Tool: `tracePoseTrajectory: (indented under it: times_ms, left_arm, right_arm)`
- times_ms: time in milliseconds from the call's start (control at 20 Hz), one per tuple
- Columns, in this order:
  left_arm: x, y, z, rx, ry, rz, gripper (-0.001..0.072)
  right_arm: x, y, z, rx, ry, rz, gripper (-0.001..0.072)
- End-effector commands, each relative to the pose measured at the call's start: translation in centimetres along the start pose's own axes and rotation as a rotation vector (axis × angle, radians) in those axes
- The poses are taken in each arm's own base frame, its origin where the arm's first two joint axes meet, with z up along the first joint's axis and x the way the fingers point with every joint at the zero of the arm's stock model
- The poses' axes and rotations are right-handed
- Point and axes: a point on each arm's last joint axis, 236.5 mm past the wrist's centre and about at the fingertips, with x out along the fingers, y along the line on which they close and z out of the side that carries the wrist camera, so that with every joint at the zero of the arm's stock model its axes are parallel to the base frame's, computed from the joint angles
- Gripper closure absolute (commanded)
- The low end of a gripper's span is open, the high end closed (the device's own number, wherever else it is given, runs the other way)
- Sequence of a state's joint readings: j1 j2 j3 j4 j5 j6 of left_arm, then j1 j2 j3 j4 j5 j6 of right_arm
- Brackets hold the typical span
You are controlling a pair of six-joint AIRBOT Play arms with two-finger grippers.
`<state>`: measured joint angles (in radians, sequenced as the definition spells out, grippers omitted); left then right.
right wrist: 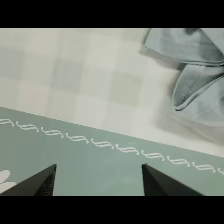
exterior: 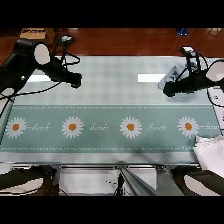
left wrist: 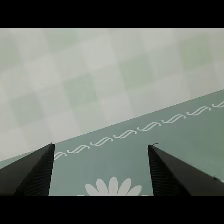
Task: Fold the shirts.
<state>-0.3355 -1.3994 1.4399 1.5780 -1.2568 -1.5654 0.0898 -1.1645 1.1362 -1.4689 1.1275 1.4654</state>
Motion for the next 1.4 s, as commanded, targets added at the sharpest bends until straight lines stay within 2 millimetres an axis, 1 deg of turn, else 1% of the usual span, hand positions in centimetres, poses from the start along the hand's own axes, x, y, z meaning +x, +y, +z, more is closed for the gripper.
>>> tracePoseTrajectory:
  times_ms: [0, 100, 150, 200, 250, 300, 350, 400, 450, 500, 550, 600, 700, 750, 850, 1000, 1100, 1200, 1300, 1350]
  left_arm:
    - [0.0, 0.0, 0.0, 0.000, 0.000, 0.000, -0.0013]
    - [0.0, 0.0, 0.0, 0.000, -0.001, 0.000, -0.0013]
    - [0.0, 0.0, 0.3, 0.001, -0.014, 0.001, -0.0013]
    - [0.0, 0.1, 0.9, 0.000, -0.038, 0.001, -0.0013]
    - [0.0, 0.1, 1.4, 0.000, -0.058, 0.001, -0.0013]
    - [-0.2, 0.1, 1.9, 0.011, -0.082, 0.002, -0.0013]
    - [-0.4, 0.1, 2.1, 0.010, -0.090, 0.002, -0.0013]
    - [-0.8, 0.0, 2.4, 0.007, -0.100, 0.001, -0.0013]
    - [-1.6, 0.0, 2.9, 0.009, -0.121, 0.001, -0.0013]
    - [-2.4, 0.0, 3.5, 0.009, -0.146, 0.001, -0.0013]
    - [-3.5, 0.0, 4.2, 0.009, -0.175, 0.001, -0.0013]
    - [-4.7, 0.0, 4.9, 0.008, -0.208, 0.002, -0.0013]
    - [-6.8, 0.0, 5.8, 0.009, -0.260, 0.002, -0.0013]
    - [-7.3, 0.0, 5.9, 0.009, -0.272, 0.002, -0.0013]
    - [-7.5, 0.0, 5.4, 0.009, -0.258, 0.002, -0.0013]
    - [-7.1, 0.0, 4.4, 0.009, -0.211, 0.001, -0.0013]
    - [-7.1, 0.0, 4.2, 0.009, -0.202, 0.001, -0.0013]
    - [-7.1, -0.1, 4.2, 0.010, -0.203, 0.001, -0.0013]
    - [-7.1, -0.1, 4.2, 0.010, -0.203, 0.001, -0.0013]
    - [-7.1, -0.1, 4.2, 0.010, -0.203, 0.001, -0.0013]
  right_arm:
    - [0.0, 0.0, 1.1, 0.002, -0.045, -0.001, 0.0112]
    - [-0.1, 0.2, 1.7, 0.013, -0.073, 0.008, 0.0113]
    - [-0.1, 0.2, 2.4, 0.015, -0.103, 0.009, 0.0117]
    - [-0.3, 0.0, 3.5, 0.012, -0.148, 0.001, 0.0122]
    - [-0.6, -0.4, 5.1, 0.003, -0.217, -0.015, 0.0122]
    - [-1.1, -1.2, 6.9, -0.016, -0.294, -0.056, 0.0122]
    - [-1.9, -2.7, 8.7, -0.025, -0.378, -0.120, 0.0126]
    - [-2.7, -4.8, 10.1, 0.018, -0.447, -0.186, 0.0132]
    - [-3.6, -7.5, 11.2, 0.102, -0.513, -0.252, 0.0136]
    - [-4.1, -10.0, 11.7, 0.182, -0.559, -0.300, 0.0137]
    - [-4.1, -12.3, 11.9, 0.241, -0.588, -0.335, 0.0137]
    - [-3.5, -14.2, 11.6, 0.285, -0.586, -0.351, 0.0137]
    - [-0.7, -17.6, 9.4, 0.358, -0.499, -0.385, 0.0137]
    - [0.9, -18.9, 8.1, 0.402, -0.449, -0.390, 0.0137]
    - [3.5, -20.6, 6.4, 0.484, -0.393, -0.375, 0.0136]
    - [6.3, -21.9, 4.8, 0.529, -0.340, -0.372, 0.0135]
    - [8.3, -22.4, 3.9, 0.549, -0.307, -0.364, 0.0135]
    - [10.2, -22.1, 3.7, 0.577, -0.298, -0.334, 0.0135]
    - [11.9, -21.6, 4.0, 0.633, -0.318, -0.286, 0.0137]
    - [12.5, -21.5, 4.2, 0.658, -0.329, -0.266, 0.0163]
